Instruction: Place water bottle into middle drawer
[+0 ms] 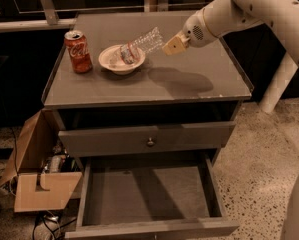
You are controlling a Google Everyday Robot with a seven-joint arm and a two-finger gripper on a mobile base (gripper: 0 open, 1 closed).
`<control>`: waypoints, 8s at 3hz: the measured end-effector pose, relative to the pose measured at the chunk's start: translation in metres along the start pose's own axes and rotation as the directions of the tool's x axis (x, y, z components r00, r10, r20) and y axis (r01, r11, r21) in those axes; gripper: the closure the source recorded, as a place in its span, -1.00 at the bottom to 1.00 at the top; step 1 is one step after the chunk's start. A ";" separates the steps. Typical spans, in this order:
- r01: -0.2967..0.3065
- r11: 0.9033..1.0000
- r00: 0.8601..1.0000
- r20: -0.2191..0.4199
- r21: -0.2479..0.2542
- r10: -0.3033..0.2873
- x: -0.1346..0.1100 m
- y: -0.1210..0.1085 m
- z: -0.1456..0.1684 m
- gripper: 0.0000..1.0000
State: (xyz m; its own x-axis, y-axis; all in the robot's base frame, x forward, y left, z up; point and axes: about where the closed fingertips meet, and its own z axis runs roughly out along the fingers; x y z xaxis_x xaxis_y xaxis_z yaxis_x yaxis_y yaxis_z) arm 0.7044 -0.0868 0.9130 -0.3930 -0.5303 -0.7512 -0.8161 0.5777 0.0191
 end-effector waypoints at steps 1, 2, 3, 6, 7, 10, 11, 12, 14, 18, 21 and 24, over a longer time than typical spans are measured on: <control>0.000 1.000 1.000 0.000 0.000 0.000 0.000 0.000 0.000 -0.28; 0.000 1.000 1.000 0.000 0.000 0.000 0.000 0.000 0.000 -0.76; 0.000 1.000 1.000 0.000 0.000 0.000 0.000 0.000 0.000 -1.00; 0.072 0.995 0.997 -0.017 -0.075 -0.074 -0.035 -0.002 0.056 -1.00; 0.105 0.988 0.994 0.004 -0.113 -0.106 -0.060 -0.003 0.080 -1.00; 0.112 0.988 0.994 0.018 -0.106 -0.110 -0.067 -0.005 0.078 0.00; 0.111 0.988 0.994 0.018 -0.106 -0.110 -0.067 -0.005 0.078 0.47; 0.109 0.988 0.994 0.019 -0.110 -0.107 -0.067 -0.005 0.080 0.93; 0.138 0.985 0.989 0.059 -0.102 -0.132 -0.104 -0.008 0.075 1.00; 0.076 0.996 0.994 0.071 0.054 -0.080 -0.128 -0.030 -0.027 1.00; 0.086 0.992 0.994 0.060 0.092 -0.092 -0.129 -0.029 -0.054 1.00; -0.084 0.975 0.993 0.094 0.204 0.066 -0.077 -0.022 -0.172 1.00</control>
Offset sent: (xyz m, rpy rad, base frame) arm 0.0000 0.0000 0.0000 0.0000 0.0000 0.0000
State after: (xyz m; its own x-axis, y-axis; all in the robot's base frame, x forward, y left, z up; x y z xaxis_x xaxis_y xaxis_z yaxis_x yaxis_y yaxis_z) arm 0.6797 -0.1650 1.0842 -0.4042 -0.4306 -0.8070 -0.6765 0.7345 -0.0531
